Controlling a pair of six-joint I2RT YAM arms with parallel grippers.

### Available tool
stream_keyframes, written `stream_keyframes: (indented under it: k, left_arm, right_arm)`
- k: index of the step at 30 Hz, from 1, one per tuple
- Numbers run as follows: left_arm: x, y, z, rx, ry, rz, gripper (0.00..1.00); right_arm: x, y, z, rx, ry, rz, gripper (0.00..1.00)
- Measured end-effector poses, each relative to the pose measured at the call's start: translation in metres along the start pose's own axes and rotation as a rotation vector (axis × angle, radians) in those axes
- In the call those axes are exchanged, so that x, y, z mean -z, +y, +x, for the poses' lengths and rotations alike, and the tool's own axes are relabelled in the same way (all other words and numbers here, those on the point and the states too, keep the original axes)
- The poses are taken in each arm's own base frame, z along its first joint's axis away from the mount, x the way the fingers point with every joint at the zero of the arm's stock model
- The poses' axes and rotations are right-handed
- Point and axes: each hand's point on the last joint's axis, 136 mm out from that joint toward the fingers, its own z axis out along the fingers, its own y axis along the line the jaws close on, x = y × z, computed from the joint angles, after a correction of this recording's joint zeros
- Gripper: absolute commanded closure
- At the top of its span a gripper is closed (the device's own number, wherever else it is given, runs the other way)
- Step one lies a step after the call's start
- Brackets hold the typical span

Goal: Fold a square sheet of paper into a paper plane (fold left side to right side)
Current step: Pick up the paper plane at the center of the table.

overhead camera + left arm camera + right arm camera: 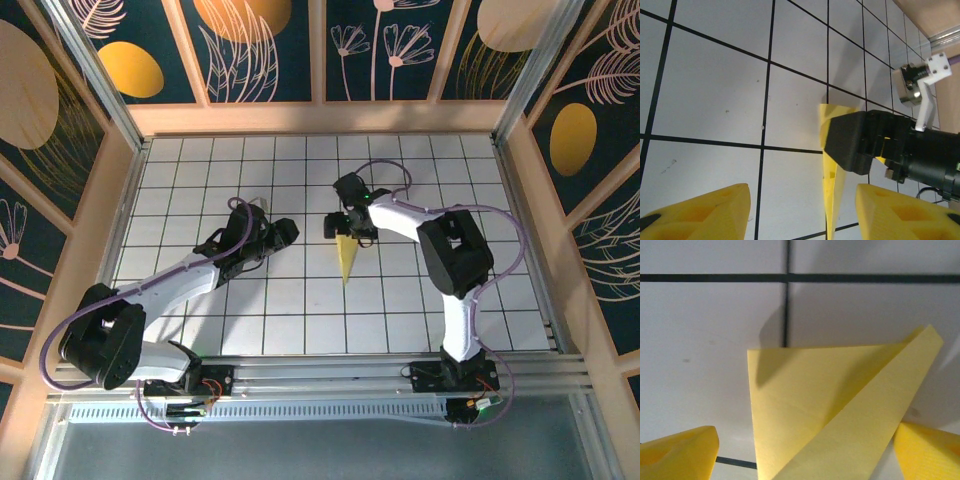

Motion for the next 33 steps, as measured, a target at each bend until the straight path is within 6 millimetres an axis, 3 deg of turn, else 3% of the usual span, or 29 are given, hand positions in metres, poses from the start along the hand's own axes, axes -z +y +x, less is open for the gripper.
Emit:
stream_keyframes:
  k: [6, 13, 21, 27, 33]
  left_arm:
    - [0.006, -0.001, -0.006, -0.002, -0.029, -0.004, 0.42]
    - [0.009, 0.005, -0.007, -0.002, -0.044, -0.029, 0.41]
    - [0.009, 0.007, -0.005, -0.003, -0.038, -0.038, 0.40]
    - [0.009, 0.008, -0.006, -0.003, -0.041, -0.041, 0.39]
    - [0.009, 0.011, -0.006, -0.004, -0.046, -0.056, 0.33]
  right_arm:
    - [0.002, 0.026, 0.000, 0.099, -0.015, 0.002, 0.15]
    - [0.007, 0.009, 0.010, 0.099, 0.016, 0.102, 0.24]
    - [0.011, 0.017, 0.024, 0.130, 0.032, 0.133, 0.32]
    - [0.012, 0.011, 0.025, 0.128, 0.034, 0.167, 0.50]
    - [0.013, 0.004, 0.028, 0.135, 0.041, 0.203, 0.83]
